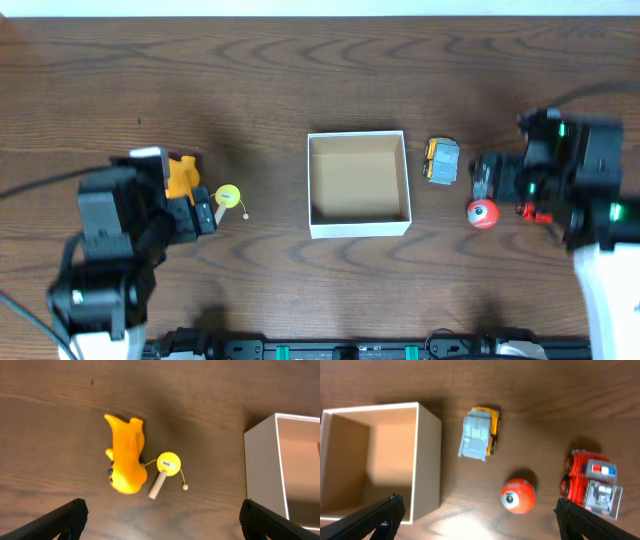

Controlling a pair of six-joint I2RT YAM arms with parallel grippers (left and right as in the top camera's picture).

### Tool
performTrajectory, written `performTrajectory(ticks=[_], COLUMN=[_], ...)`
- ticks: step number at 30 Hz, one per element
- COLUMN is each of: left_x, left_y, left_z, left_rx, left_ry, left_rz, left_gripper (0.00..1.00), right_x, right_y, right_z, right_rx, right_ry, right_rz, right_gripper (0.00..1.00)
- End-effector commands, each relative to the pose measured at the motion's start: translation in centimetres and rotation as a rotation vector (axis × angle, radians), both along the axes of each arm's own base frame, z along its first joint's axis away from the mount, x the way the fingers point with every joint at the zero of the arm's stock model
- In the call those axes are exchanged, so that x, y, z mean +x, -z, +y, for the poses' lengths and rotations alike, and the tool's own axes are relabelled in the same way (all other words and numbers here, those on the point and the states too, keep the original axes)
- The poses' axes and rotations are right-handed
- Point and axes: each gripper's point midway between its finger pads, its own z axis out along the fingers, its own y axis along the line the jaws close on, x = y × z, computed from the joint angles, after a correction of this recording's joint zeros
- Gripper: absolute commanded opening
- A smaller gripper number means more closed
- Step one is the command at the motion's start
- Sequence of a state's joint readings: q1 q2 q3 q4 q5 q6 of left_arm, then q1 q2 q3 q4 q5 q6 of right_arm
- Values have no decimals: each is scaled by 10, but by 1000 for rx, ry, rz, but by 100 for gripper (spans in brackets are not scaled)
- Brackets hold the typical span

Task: Pack container
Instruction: 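Lower the right gripper onto the yellow bulldozer and grasp it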

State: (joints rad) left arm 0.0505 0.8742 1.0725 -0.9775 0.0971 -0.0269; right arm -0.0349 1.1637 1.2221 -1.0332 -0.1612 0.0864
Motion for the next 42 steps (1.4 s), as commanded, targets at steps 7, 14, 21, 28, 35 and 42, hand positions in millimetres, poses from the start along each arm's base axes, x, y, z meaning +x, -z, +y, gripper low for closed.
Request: performTrajectory(ticks=[7, 14, 21, 28, 35, 42], left_x=[3, 3, 3, 3, 3, 3], left_y=[14, 14, 14, 14, 14, 14], left_z=[1, 1, 1, 1, 1, 1], left_rx=[-10, -11, -11, -11, -11, -10], left_ry=[-12, -12, -12, -12, -12, -12], left_rz=[151, 153, 153, 153, 153, 153], left_gripper=[98, 98, 98, 98, 98, 98], right_x=[45, 63, 82, 92, 96, 96], right_y=[8, 41, 76, 115, 153, 170], right_z=[-14, 5, 33, 34, 35, 35], right_rx=[-45, -92, -50, -54, -76, -88], right_ry=[146, 208, 201, 239, 240, 236], right_rz=[112, 182, 237, 318, 397, 432], right_gripper=[99, 99, 99, 99, 99, 99])
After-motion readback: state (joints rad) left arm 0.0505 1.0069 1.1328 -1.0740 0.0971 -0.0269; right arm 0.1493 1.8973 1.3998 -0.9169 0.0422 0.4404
